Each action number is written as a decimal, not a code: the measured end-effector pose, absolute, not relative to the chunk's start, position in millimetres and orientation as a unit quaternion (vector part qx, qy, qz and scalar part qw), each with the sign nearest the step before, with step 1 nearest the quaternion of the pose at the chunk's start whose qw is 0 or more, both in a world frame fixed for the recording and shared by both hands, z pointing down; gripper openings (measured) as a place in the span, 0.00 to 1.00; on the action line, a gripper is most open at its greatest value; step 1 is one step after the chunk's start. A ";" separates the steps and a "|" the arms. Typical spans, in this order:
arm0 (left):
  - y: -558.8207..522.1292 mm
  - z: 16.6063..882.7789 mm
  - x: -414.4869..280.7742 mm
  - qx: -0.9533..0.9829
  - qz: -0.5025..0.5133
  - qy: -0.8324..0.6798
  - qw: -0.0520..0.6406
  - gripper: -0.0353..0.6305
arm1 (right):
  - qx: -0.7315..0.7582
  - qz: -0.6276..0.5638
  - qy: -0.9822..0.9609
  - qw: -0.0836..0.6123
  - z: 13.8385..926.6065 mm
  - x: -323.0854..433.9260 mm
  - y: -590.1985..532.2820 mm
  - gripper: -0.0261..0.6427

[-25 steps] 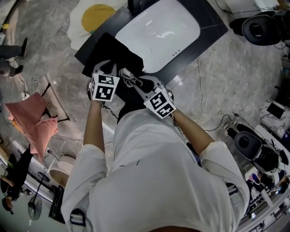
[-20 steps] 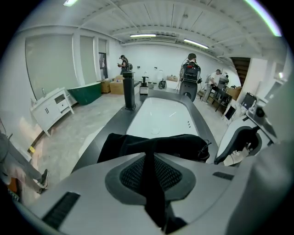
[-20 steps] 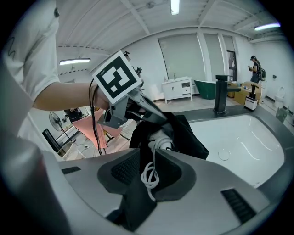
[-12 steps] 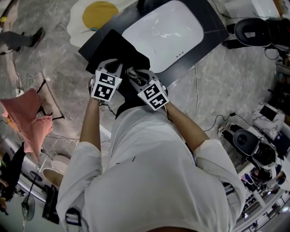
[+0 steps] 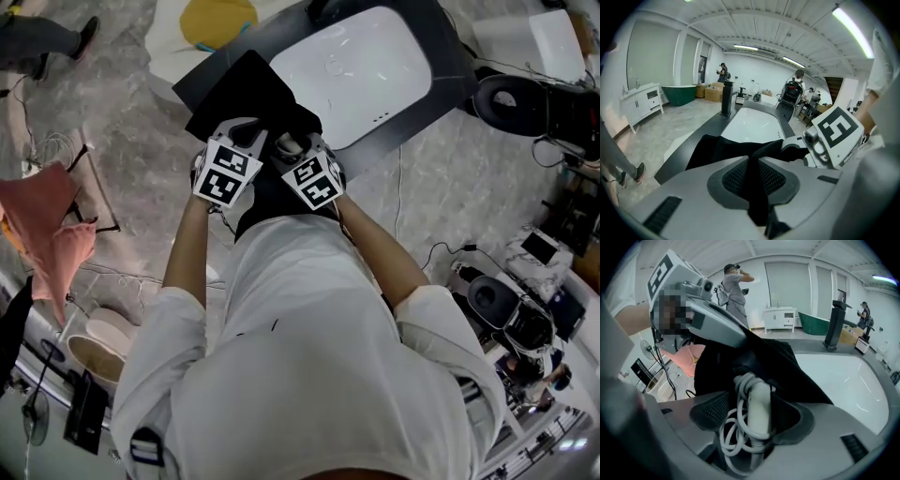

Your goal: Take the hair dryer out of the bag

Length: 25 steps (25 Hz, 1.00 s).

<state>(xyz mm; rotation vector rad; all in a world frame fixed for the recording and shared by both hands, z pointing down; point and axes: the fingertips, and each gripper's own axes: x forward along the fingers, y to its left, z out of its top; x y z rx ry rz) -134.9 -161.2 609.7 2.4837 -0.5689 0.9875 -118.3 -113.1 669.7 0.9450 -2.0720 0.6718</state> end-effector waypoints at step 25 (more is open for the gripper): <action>-135.7 599.0 -133.0 0.878 0.350 -0.252 0.207 0.15 | 0.293 0.380 -0.796 0.368 677.2 -115.1 -115.1 0.41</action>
